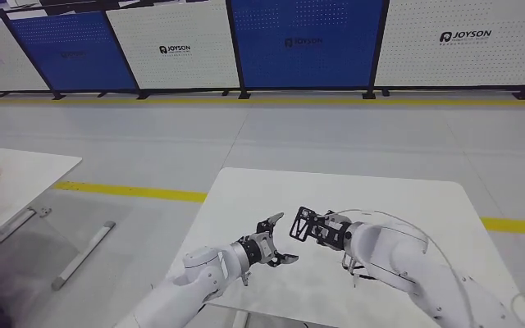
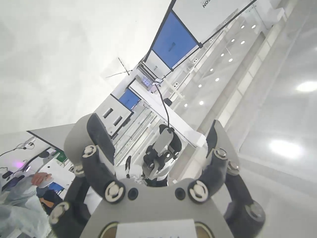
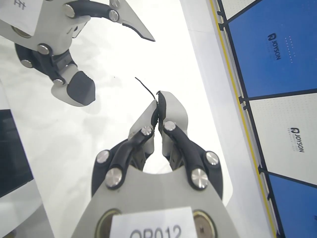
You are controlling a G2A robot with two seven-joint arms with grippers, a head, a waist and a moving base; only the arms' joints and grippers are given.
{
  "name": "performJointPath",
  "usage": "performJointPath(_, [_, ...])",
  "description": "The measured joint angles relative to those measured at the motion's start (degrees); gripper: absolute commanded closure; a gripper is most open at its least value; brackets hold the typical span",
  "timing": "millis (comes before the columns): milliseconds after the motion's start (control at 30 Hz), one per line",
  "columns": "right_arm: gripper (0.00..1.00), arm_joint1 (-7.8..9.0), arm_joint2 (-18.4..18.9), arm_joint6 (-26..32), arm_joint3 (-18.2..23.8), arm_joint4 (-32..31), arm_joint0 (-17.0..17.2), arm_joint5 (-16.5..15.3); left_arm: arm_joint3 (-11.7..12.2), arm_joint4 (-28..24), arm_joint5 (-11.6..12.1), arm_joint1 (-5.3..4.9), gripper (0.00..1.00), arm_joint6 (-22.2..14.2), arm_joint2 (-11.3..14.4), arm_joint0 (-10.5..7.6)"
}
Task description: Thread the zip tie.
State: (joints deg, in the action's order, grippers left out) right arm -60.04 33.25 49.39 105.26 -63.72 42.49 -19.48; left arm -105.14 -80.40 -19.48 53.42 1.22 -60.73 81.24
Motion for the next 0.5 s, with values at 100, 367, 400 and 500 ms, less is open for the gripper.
performJointPath(100, [1.0,-0.03,-0.61,-0.81,0.48,-1.12,0.28,0.0,0.0,-0.01,0.0,0.0,0.0,0.0,0.0,0.0])
performJointPath(367, [1.0,-1.07,-5.68,0.51,2.7,-9.03,-2.19,0.0,0.0,-0.01,0.0,0.0,0.0,0.0,0.0,0.0])
performJointPath(400, [1.0,-1.17,-5.73,0.69,2.76,-9.13,-2.24,0.0,0.0,-0.01,0.0,0.0,0.0,0.0,0.0,0.0])
performJointPath(500, [1.0,-1.18,-5.74,0.68,2.78,-9.12,-2.23,0.0,0.0,-0.01,0.0,0.0,0.0,0.0,0.0,0.0])
